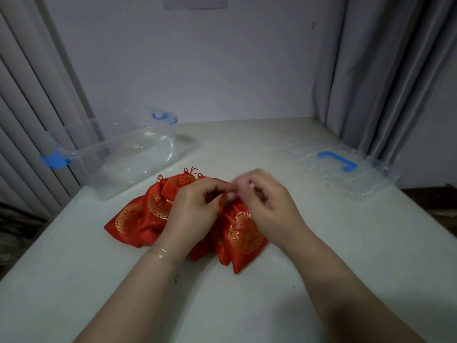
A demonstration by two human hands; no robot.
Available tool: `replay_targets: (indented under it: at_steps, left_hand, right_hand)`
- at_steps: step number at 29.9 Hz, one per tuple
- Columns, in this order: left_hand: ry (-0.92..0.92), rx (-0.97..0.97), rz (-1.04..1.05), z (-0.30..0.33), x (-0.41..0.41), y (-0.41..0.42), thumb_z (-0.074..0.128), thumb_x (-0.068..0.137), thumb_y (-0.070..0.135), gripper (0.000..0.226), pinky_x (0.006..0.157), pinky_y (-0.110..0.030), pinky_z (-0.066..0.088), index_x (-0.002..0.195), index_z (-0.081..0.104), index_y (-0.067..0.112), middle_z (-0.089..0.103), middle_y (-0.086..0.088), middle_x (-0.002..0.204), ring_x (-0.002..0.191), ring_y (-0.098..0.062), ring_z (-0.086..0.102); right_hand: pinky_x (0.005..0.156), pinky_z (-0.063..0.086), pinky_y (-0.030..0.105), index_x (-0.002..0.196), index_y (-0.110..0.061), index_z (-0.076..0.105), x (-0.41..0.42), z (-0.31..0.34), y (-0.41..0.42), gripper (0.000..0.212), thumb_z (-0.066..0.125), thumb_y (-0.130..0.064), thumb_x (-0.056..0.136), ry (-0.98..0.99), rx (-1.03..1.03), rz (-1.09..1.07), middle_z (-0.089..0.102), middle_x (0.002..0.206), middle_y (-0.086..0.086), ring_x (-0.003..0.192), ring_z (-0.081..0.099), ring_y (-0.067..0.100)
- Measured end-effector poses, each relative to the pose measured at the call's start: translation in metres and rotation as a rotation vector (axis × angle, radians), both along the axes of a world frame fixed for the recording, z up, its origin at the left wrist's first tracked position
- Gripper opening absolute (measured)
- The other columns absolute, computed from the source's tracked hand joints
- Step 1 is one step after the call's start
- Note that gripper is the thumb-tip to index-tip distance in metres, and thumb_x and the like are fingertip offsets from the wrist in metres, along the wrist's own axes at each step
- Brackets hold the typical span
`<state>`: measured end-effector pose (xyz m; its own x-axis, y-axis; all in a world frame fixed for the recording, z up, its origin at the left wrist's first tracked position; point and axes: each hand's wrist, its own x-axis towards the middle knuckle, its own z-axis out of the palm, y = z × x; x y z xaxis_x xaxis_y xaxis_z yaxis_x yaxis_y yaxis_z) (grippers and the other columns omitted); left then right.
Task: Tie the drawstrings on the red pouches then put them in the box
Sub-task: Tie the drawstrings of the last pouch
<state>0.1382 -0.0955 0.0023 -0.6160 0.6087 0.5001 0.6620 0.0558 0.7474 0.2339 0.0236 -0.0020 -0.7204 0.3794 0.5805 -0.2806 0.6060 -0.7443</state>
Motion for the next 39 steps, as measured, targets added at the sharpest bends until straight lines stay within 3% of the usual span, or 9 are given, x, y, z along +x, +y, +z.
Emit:
replay_targets:
  at_steps: [3,5,9,13,23,27,31,35,39]
  left_hand:
    - [-0.074,0.013,-0.034,0.003,0.002,-0.001,0.072,0.081,0.013,0.007,0.072,-0.009,0.044,0.082,0.074,0.019,0.071,0.011,0.079,0.079,0.002,0.063]
    - [-0.104,0.017,-0.063,0.005,0.002,-0.002,0.071,0.081,0.014,0.008,0.071,-0.01,0.045,0.081,0.074,0.022,0.071,0.013,0.079,0.078,0.002,0.064]
    - [-0.154,0.023,-0.099,0.006,0.002,-0.003,0.071,0.079,0.02,0.006,0.072,-0.012,0.048,0.079,0.073,0.026,0.072,0.013,0.08,0.079,0.0,0.065]
    - [-0.311,0.073,-0.098,0.007,-0.001,-0.001,0.07,0.077,0.022,0.004,0.072,-0.016,0.051,0.08,0.073,0.021,0.073,0.006,0.075,0.076,-0.006,0.067]
    - [-0.664,0.151,-0.014,0.008,-0.013,-0.001,0.074,0.073,-0.001,0.013,0.07,-0.015,0.055,0.084,0.073,0.005,0.072,-0.01,0.081,0.072,-0.01,0.067]
    - [-0.703,0.183,-0.049,0.009,-0.015,-0.004,0.074,0.071,-0.003,0.014,0.069,-0.016,0.055,0.081,0.071,0.006,0.071,-0.011,0.079,0.07,-0.012,0.067]
    - [-0.523,0.12,-0.03,0.008,-0.015,-0.005,0.075,0.072,-0.003,0.015,0.069,-0.015,0.052,0.077,0.068,0.009,0.069,-0.009,0.079,0.072,-0.01,0.064]
    - [-0.184,0.009,-0.051,0.006,-0.008,-0.006,0.075,0.076,0.002,0.019,0.071,-0.015,0.05,0.079,0.066,0.019,0.068,0.003,0.078,0.075,-0.004,0.063]
    - [0.111,-0.011,-0.101,0.001,0.005,-0.001,0.07,0.079,-0.001,0.021,0.073,-0.014,0.046,0.083,0.064,0.019,0.065,0.01,0.081,0.08,-0.003,0.062]
  right_hand:
    - [0.078,0.041,0.018,0.125,-0.035,0.053,-0.001,-0.002,0.015,0.033,0.041,-0.023,0.096,-0.021,-0.029,-0.014,0.055,0.118,-0.016,0.08,0.052,-0.009]
    - [0.081,0.04,0.014,0.129,-0.033,0.051,-0.002,-0.007,0.02,0.039,0.046,-0.015,0.095,-0.161,0.053,0.001,0.052,0.121,-0.018,0.082,0.05,-0.011]
    - [0.081,0.038,0.009,0.104,-0.02,0.067,-0.006,-0.008,0.02,0.017,0.056,-0.019,0.092,-0.277,0.106,-0.111,0.059,0.097,-0.007,0.091,0.054,0.003]
    - [0.07,0.045,0.015,0.077,-0.03,0.064,0.002,0.001,0.024,0.019,0.057,-0.018,0.091,-0.184,-0.083,-0.181,0.062,0.074,-0.014,0.073,0.058,-0.003]
    - [0.057,0.047,0.015,0.068,0.0,0.061,0.014,0.024,0.021,0.021,0.053,-0.002,0.087,-0.133,-0.4,0.059,0.06,0.054,-0.006,0.053,0.056,0.005]
    - [0.056,0.045,0.021,0.059,-0.004,0.058,0.02,0.026,0.028,0.018,0.055,-0.009,0.076,-0.346,-0.332,0.158,0.058,0.052,-0.001,0.051,0.053,0.011]
    - [0.062,0.042,0.023,0.061,-0.01,0.059,0.022,0.023,0.031,0.021,0.059,-0.009,0.082,-0.577,-0.181,0.198,0.059,0.063,0.0,0.06,0.052,0.009]
    - [0.078,0.045,0.022,0.09,-0.022,0.068,0.017,0.021,0.033,0.007,0.064,-0.018,0.087,-0.185,-0.2,-0.029,0.063,0.106,-0.007,0.092,0.059,0.007]
    - [0.083,0.048,0.018,0.096,-0.019,0.07,0.009,0.017,0.018,0.019,0.058,-0.005,0.09,-0.097,-0.199,0.048,0.071,0.097,-0.005,0.092,0.064,0.006]
